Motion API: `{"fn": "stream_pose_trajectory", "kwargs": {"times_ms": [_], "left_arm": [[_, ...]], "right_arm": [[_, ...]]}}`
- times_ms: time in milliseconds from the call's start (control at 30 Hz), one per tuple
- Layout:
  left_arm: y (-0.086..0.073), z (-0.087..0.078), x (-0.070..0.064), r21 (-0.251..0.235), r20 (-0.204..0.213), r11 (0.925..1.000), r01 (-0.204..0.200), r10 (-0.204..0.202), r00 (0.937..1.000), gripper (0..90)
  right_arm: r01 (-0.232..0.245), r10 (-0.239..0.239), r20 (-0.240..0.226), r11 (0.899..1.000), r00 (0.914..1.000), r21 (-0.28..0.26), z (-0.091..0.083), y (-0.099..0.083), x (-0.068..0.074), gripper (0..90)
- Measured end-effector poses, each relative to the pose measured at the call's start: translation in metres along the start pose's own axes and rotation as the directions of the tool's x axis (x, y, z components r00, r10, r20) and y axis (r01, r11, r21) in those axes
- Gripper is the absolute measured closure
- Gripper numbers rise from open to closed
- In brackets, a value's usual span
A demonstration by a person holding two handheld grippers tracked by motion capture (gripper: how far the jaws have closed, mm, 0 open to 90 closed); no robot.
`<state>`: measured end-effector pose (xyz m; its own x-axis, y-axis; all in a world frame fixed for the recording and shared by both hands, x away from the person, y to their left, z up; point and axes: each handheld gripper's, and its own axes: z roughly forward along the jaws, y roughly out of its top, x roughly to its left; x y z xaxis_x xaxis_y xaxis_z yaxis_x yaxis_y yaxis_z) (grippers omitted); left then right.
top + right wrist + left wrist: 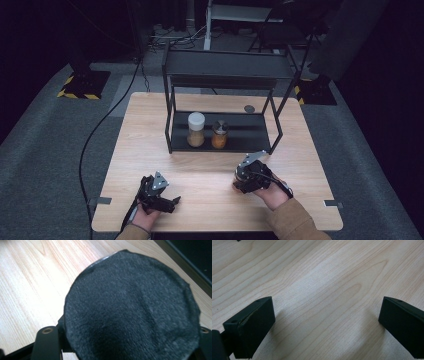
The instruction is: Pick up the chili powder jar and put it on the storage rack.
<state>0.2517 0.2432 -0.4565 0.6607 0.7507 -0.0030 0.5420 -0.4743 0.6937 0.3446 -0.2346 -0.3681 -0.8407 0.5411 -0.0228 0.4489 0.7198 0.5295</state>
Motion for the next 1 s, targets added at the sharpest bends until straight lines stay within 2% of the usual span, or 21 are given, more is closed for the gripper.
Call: {"fn": "stream_pose_trajectory", "kwargs": {"times_ms": [300, 533, 1000], "left_arm": [[0.000, 0.000, 0.000, -0.001, 0.000, 1.0000, 0.002, -0.002, 1.0000, 0.2], [0.000, 0.000, 0.000, -0.001, 0.000, 1.0000, 0.001, -0.001, 1.0000, 0.1], [0.000, 0.000, 0.000, 0.000, 0.004, 1.0000, -0.007, 0.007, 1.0000, 0.0]], "right_arm": [[0.009, -0.009, 0.013, 1.000, 0.9999, -0.025, -0.019, 0.007, 0.001, 31.4], [0.023, -0.022, 0.029, 0.999, 0.9994, -0.038, -0.036, 0.019, 0.000, 31.4], [0.031, -0.029, 0.053, 0.999, 0.9982, -0.044, -0.064, 0.035, -0.009, 31.4]]}}
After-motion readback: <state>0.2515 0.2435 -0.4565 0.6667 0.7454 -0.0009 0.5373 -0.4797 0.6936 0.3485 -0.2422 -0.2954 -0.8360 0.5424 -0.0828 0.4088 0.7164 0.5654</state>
